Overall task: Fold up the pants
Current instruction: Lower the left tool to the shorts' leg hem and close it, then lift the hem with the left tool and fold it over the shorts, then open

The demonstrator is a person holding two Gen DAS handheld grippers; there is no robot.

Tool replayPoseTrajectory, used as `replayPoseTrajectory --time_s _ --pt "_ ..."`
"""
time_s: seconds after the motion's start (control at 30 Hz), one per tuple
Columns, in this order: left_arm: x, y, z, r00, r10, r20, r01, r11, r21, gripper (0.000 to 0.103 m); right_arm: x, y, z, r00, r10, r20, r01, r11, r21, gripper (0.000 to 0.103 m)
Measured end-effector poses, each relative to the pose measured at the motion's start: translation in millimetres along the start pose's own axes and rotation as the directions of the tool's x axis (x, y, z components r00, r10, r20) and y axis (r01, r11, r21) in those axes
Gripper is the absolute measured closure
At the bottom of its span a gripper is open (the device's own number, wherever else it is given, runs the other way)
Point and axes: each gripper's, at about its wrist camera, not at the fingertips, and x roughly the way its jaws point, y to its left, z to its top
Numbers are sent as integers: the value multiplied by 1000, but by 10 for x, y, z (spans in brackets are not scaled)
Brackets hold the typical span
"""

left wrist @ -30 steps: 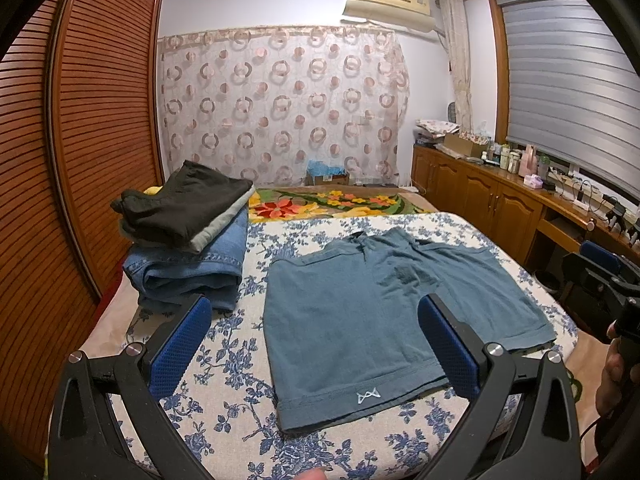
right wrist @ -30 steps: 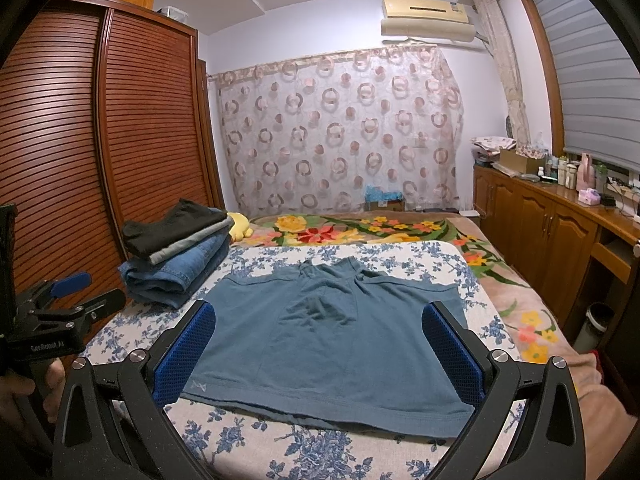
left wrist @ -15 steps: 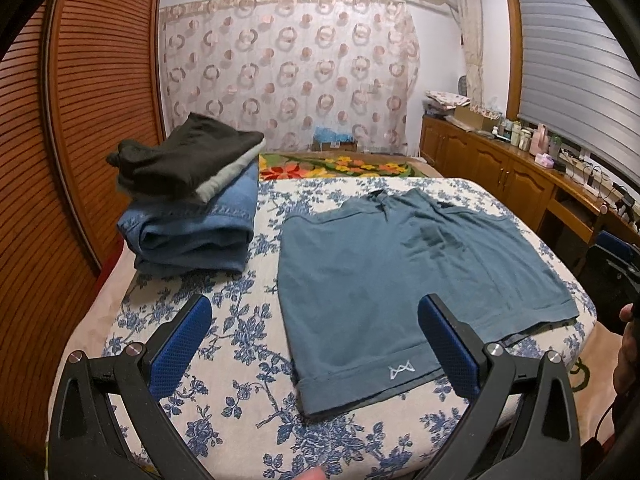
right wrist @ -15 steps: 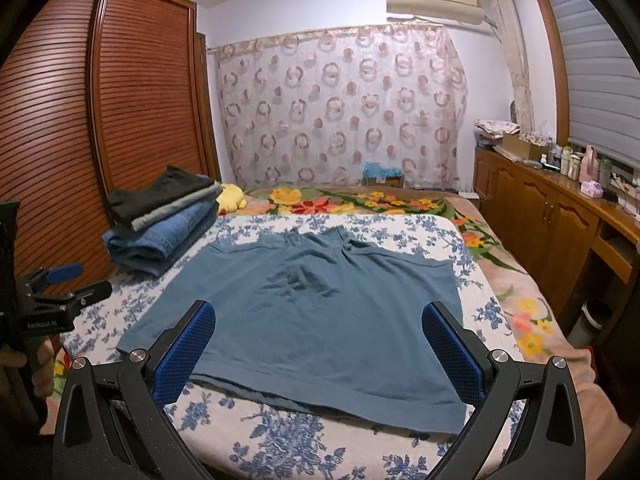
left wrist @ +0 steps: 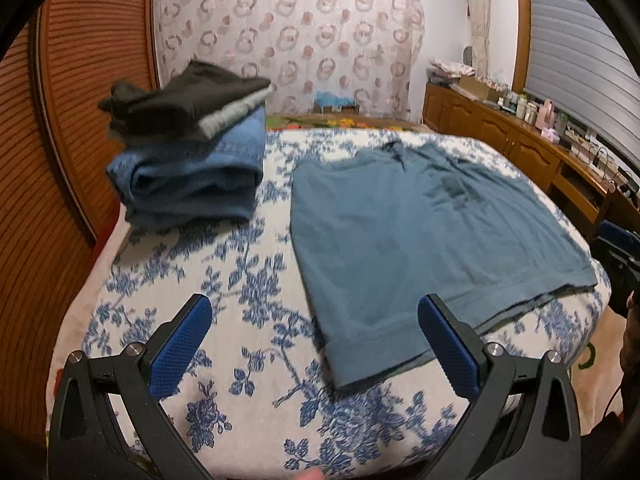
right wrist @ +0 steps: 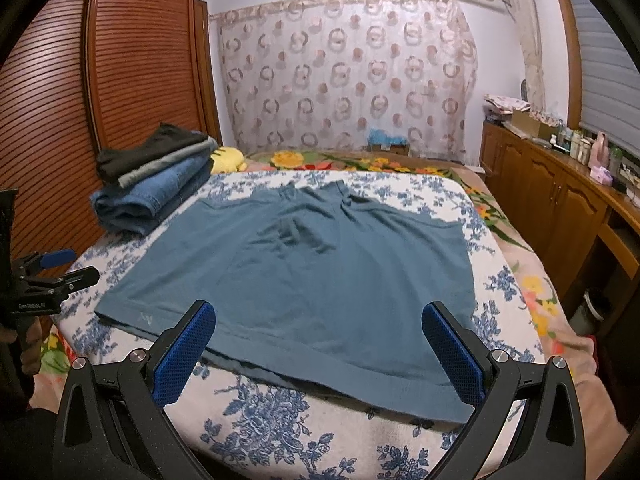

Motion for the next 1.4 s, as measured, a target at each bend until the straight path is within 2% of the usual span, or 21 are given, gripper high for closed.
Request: replayPoseTrajectory --time_s 0.17,0.33,0.47,0.57,0.83,0.9,1.23,1.27,1.3,1.4 --pt "107 91 -102 999 -15 -45 15 1000 -14 0 53 -8 -61 999 5 -50 -5 1000 -1 2" --pt "110 136 -165 996 -69 -62 68 997 -24 0 39 -6 -94 996 20 -86 -20 1000 4 6" --pt "104 126 -204 990 -118 -76 116 993 -25 7 -20 -28 -114 994 23 -107 -22 1000 7 7" --pt "100 99 -230 986 -141 -86 140 990 -21 20 -88 -36 -101 993 23 -115 -23 1000 5 8" --pt "124 49 -271 974 -204 -102 201 979 -42 65 -231 -15 -129 993 23 -114 -23 1000 -1 9" --pt "130 33 -278 974 -202 -105 199 979 -38 66 -280 -25 -179 993 23 -113 -23 1000 1 9" --pt "162 -10 -246 978 -174 -116 173 985 -18 68 46 -78 -28 993 26 -118 -28 1000 -11 15" --pt "161 -13 -245 978 -175 -114 174 985 -17 72 71 -78 -20 993 25 -119 -27 1000 -12 15" --pt "167 -11 -241 976 -181 -117 180 983 -20 81 85 -79 -14 992 24 -120 -26 1000 -11 15" --pt "137 -6 -203 977 -188 -100 187 982 -22 90 101 -80 5 993 23 -120 -24 1000 -10 16"
